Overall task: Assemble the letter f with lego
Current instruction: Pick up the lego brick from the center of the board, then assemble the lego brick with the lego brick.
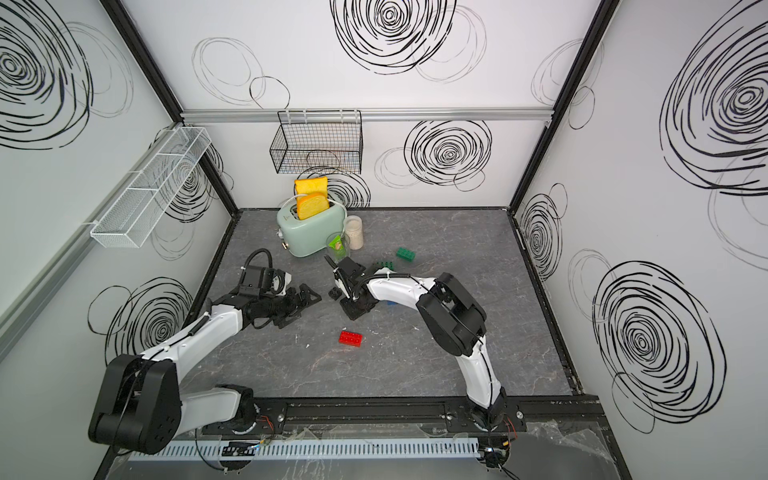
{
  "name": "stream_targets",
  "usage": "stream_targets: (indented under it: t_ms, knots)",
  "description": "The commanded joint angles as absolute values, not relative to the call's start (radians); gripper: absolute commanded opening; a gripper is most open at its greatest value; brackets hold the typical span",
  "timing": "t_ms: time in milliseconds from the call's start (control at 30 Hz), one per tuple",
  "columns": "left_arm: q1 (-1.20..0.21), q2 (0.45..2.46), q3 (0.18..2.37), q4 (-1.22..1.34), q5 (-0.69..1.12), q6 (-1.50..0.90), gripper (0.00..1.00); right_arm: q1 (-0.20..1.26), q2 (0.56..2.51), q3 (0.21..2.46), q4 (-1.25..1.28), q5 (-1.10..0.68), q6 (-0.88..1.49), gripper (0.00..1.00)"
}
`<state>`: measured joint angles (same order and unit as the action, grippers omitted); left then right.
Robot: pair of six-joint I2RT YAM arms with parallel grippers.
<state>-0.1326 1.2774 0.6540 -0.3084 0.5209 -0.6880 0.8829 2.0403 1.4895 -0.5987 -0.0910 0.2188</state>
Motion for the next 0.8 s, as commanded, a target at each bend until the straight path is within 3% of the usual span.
stream_targets:
  t_ms: [0,400,767]
  knots:
    - [-0.180,1.311,0.679,-0.253,0.513,-0.678,0.99,0.851,1.923,1.581,-0.679,-0.093,0.242,0.38]
    - [-0.513,1.590,0.880,0.073,0.659,-0.739,0.99,0.583,1.760,1.545,-0.806,-0.106,0.360,0.39]
    - [-0.601,1.791,0.970,0.193,0.704,-0.816,0.97,0.546,1.752,1.436,-0.773,-0.137,0.397,0.40]
